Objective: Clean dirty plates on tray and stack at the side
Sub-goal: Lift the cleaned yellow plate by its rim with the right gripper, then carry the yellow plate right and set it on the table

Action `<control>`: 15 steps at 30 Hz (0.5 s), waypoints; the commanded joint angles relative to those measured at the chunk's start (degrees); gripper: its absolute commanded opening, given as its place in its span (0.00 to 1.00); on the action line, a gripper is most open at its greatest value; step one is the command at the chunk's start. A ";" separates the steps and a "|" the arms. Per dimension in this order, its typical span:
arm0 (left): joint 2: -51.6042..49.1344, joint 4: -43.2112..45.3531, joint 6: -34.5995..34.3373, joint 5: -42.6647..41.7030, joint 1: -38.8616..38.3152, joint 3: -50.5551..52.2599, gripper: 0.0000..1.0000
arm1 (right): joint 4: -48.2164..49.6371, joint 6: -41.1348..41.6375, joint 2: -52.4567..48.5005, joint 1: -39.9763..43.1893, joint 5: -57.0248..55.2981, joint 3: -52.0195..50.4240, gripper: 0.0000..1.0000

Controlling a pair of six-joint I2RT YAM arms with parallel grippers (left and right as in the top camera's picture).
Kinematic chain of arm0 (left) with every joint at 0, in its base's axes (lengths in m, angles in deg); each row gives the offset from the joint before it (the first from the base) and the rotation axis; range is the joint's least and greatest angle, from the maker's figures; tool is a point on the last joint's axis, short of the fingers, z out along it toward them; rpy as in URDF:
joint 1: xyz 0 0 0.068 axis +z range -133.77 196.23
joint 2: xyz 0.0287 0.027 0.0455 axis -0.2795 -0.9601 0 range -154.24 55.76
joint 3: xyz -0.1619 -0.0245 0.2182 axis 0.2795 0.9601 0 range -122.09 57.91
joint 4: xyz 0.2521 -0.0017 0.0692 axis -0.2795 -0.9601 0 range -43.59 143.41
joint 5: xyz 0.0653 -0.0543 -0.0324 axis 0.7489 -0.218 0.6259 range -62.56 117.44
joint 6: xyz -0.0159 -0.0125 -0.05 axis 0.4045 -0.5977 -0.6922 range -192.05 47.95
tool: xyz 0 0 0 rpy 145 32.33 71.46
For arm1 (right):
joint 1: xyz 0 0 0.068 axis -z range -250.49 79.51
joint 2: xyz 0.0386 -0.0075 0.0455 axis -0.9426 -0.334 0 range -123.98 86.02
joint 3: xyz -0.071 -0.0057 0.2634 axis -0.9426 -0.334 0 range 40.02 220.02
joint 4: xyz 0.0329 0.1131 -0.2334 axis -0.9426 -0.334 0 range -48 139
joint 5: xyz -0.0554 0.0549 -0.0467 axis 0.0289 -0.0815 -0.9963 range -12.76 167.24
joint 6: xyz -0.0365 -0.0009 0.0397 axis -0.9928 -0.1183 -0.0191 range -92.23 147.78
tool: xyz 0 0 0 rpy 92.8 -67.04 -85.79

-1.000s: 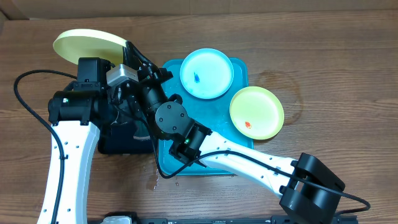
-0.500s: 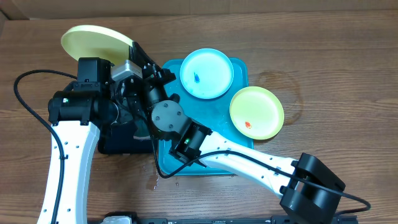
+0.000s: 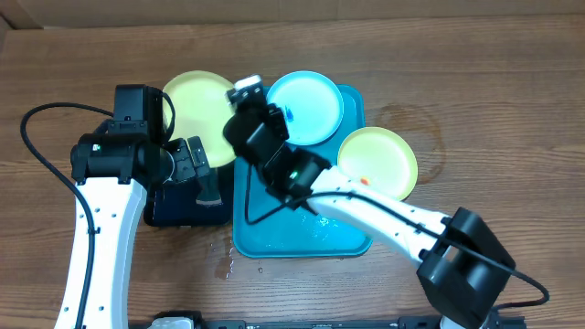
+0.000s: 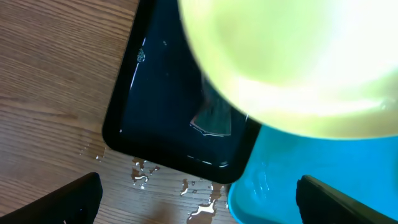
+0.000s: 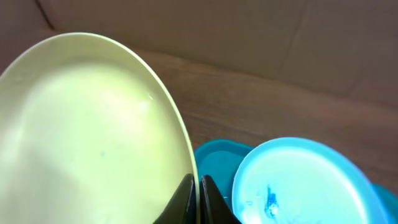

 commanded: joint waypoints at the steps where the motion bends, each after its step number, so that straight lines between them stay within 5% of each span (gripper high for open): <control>1: -0.39 0.00 -1.18 -0.50 0.26 -0.09 1.00 | -0.85 6.91 3.82 3.43 7.32 0.72 0.04; 15: -0.39 0.00 -1.18 -0.50 0.26 -0.09 1.00 | -30.95 18.14 15.74 34.42 27.32 0.72 0.04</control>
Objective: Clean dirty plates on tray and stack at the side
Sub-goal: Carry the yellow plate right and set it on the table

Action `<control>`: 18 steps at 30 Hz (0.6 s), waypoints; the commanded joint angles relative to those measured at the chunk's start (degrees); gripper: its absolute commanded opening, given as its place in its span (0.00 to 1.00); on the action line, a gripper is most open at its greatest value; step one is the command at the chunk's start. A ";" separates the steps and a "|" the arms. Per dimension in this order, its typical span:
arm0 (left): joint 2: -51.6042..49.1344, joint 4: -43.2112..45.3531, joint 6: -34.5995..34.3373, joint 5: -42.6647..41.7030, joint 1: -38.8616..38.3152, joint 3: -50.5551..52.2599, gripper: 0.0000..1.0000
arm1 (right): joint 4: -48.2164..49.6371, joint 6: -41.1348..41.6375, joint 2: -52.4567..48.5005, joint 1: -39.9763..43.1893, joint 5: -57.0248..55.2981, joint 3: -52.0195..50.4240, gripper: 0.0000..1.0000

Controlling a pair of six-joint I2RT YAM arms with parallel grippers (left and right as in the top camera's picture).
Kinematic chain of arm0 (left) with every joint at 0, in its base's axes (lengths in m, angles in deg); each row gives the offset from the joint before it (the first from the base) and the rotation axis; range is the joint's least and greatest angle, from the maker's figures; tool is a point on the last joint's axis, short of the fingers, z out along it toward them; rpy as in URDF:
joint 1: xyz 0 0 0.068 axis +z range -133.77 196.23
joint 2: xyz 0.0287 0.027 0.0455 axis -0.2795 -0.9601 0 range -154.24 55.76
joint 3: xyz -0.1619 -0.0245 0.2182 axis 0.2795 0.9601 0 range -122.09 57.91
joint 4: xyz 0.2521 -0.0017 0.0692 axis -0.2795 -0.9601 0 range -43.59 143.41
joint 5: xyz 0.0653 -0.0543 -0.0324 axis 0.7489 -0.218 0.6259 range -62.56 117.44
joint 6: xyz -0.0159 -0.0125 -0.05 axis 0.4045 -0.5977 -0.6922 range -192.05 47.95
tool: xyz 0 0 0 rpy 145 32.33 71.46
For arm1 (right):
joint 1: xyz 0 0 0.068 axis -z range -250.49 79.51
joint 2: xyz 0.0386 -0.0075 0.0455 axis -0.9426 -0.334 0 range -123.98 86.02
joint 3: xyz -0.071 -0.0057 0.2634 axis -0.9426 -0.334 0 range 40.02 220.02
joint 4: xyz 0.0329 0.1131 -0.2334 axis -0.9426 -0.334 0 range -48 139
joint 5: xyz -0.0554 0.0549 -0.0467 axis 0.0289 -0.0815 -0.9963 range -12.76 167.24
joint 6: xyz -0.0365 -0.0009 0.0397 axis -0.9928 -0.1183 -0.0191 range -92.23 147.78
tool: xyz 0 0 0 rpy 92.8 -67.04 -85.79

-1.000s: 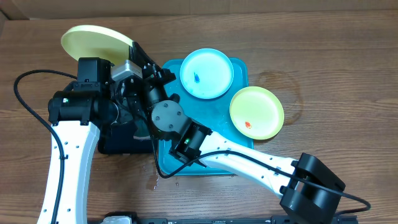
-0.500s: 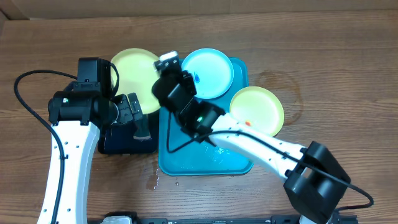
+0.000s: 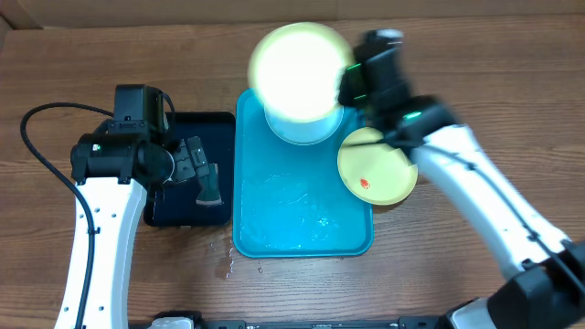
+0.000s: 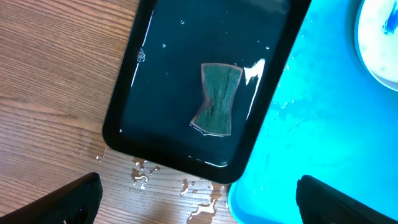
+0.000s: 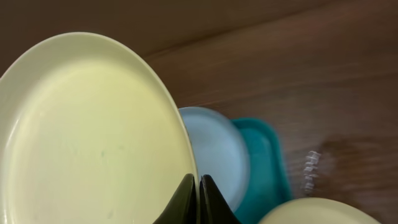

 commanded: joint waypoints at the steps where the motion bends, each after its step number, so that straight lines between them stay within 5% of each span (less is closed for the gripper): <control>1: -0.39 0.00 -1.18 -0.50 0.24 -0.09 1.00 | -6.47 2.27 0.98 9.46 9.33 0.63 0.04; 8: -0.39 0.00 -1.18 -0.50 0.24 -0.09 1.00 | -18.88 1.27 0.74 27.58 9.53 0.44 0.04; 18: -0.39 0.00 -1.18 -0.50 0.26 -0.09 1.00 | -23.76 0.57 0.68 44.28 8.20 -4.79 0.04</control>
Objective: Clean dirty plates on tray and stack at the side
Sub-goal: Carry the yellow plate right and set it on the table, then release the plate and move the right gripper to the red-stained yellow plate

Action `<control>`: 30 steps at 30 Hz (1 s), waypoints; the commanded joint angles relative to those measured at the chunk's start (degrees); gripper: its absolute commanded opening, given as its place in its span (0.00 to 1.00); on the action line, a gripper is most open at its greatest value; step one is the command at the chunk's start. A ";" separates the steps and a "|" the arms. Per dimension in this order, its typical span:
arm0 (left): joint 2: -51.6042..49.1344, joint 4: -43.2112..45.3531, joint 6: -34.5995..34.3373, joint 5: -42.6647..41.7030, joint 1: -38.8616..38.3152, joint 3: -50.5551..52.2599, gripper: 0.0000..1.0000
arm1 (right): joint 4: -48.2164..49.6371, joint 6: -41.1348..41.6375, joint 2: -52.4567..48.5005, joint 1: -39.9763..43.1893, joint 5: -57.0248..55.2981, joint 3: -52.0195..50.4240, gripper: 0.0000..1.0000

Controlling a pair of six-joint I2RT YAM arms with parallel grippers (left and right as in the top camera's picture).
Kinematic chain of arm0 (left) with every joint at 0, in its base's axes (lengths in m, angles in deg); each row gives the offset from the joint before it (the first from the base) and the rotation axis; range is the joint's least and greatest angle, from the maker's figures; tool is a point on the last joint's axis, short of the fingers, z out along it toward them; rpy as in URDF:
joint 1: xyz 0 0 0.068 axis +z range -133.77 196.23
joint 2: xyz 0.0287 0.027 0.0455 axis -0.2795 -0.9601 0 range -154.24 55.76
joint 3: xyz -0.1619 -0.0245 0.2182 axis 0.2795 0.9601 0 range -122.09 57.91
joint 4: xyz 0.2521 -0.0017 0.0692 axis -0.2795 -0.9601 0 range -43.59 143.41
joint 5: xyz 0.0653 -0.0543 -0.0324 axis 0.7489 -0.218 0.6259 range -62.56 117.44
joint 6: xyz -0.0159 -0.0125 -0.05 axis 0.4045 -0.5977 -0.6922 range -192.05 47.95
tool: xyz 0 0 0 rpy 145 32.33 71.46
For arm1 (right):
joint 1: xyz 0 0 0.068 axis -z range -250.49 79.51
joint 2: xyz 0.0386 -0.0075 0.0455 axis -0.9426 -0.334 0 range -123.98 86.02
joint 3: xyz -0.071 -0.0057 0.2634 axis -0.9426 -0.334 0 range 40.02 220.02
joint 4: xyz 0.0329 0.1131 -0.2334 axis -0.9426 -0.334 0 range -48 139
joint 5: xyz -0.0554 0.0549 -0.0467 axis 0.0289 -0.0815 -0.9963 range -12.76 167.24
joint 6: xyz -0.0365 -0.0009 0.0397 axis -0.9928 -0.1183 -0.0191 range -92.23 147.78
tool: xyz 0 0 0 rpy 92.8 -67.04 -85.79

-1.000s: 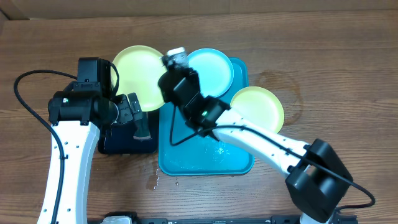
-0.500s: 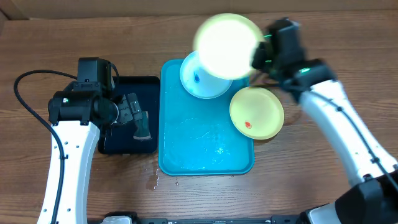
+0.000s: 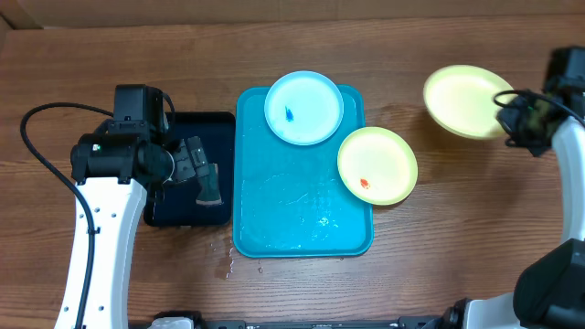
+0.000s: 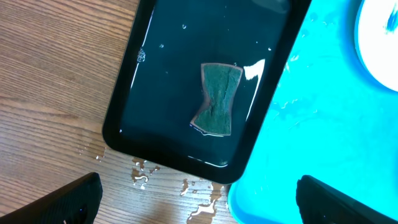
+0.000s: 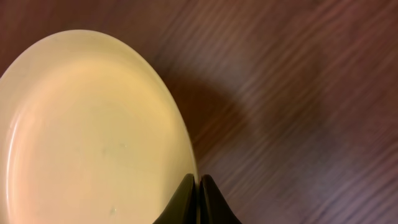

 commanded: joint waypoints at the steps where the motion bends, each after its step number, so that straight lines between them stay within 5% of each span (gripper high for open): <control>1: -0.39 -0.02 -1.18 -0.50 0.24 -0.09 1.00 | 0.92 -0.39 0.68 3.04 -0.72 -4.04 0.04; 19: -0.39 -0.02 -1.18 -0.50 0.24 -0.09 1.00 | 18.21 0.09 0.63 4.55 -0.59 -23.61 0.05; 22: -0.39 -0.02 -1.18 -0.50 0.26 -0.09 1.00 | 18.34 0.07 0.63 4.55 0.11 -23.71 0.33; 25: -0.39 -0.02 -1.18 -0.50 0.26 -0.09 1.00 | 18.12 -0.76 0.63 4.55 1.70 -23.67 0.38; 28: -0.39 -0.02 -1.18 -0.50 0.26 -0.09 1.00 | 17.31 -7.28 0.63 4.46 8.39 -22.99 0.58; 30: -0.39 -0.02 -1.18 -0.50 0.26 -0.09 1.00 | 16.11 -9.60 0.66 4.04 11.26 -21.99 0.62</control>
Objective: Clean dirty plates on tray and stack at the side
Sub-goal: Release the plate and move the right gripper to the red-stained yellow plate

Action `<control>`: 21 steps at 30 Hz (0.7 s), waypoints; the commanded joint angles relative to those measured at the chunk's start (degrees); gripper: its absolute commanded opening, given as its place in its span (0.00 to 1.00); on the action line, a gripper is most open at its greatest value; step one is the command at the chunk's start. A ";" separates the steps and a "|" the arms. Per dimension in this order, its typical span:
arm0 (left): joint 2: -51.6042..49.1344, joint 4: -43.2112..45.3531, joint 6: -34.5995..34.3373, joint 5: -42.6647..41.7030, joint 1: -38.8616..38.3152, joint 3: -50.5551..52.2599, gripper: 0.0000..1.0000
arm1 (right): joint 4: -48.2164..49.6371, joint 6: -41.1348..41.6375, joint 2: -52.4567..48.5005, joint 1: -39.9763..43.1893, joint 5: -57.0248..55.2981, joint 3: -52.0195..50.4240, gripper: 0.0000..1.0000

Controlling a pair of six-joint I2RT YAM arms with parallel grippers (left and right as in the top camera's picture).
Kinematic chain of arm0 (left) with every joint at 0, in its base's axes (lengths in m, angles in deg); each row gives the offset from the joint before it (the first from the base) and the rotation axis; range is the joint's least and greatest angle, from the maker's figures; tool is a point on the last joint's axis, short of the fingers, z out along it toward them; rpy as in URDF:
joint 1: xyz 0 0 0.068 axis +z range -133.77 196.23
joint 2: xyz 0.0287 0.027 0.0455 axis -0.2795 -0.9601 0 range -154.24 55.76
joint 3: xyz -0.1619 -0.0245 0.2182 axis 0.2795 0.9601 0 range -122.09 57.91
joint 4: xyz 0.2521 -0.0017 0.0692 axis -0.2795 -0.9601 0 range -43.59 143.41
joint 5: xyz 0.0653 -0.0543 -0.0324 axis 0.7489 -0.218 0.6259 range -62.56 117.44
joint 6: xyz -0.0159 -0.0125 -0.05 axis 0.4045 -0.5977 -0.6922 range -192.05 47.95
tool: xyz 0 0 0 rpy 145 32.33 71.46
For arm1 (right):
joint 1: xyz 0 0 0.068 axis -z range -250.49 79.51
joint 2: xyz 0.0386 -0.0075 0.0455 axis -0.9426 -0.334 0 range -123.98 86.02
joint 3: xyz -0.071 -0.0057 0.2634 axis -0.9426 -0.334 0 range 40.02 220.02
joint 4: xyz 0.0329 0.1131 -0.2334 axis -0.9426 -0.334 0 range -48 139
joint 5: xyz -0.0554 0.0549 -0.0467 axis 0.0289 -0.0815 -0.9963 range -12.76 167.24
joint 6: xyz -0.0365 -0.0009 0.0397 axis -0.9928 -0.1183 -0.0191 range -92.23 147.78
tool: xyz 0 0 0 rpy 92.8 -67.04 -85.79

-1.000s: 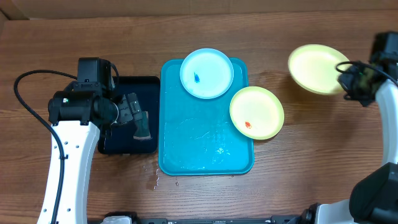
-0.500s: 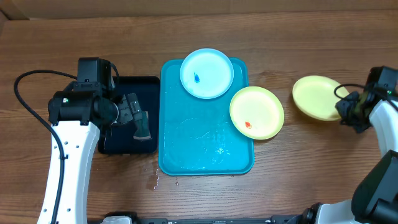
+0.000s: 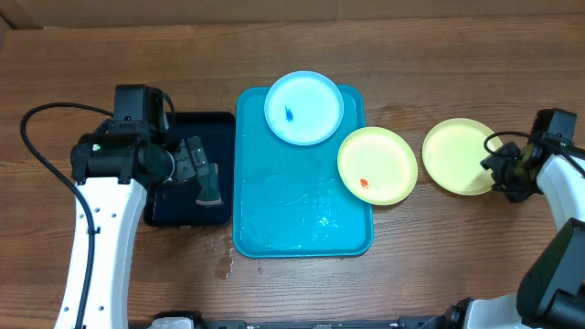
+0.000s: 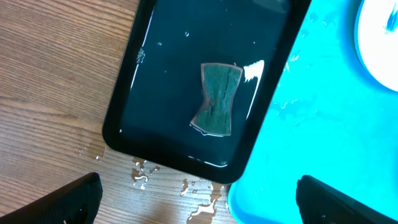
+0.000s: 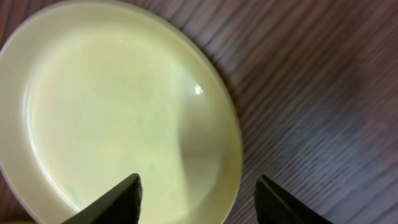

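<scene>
A clean yellow plate (image 3: 457,155) lies flat on the table to the right of the teal tray (image 3: 302,228); my right gripper (image 3: 505,173) stands open at its right rim, and in the right wrist view the plate (image 5: 118,112) fills the frame under my right gripper (image 5: 199,205). A blue plate (image 3: 304,107) with a blue smear sits at the tray's far end. A second yellow plate (image 3: 377,164) with a red spot overlaps the tray's right edge. My left gripper (image 3: 206,174) is open over the black tray (image 3: 178,212), above the green sponge (image 4: 217,98).
Water drops (image 4: 180,183) lie on the wood in front of the black tray (image 4: 168,74), and the teal tray (image 4: 311,143) is wet. A black cable (image 3: 41,137) loops at the left. Cardboard runs along the far edge.
My right gripper, then shut on the yellow plate held up at the far right, has set it flat on the table right of the tray and opened. The left arm stayed put.
My right gripper held the yellow plate over the black tray and the left gripper. Then it held it above the blue plate, then at the table's far right. Now the plate lies on the table, released. The left gripper stayed open above the sponge throughout.
</scene>
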 commanded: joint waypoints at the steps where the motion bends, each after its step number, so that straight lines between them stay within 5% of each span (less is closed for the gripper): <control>1: -0.39 0.00 -1.18 -0.48 0.24 -0.09 1.00 | -1.46 -6.58 0.63 -1.14 6.93 2.25 0.63; 8: -0.39 0.00 -1.18 -0.48 0.26 -0.09 1.00 | -7.34 -11.63 0.66 -8.79 10.25 7.52 0.58; 21: -0.39 0.00 -1.18 -0.48 0.24 -0.09 1.00 | -7.17 -18.73 0.66 -36.28 14.95 8.11 0.57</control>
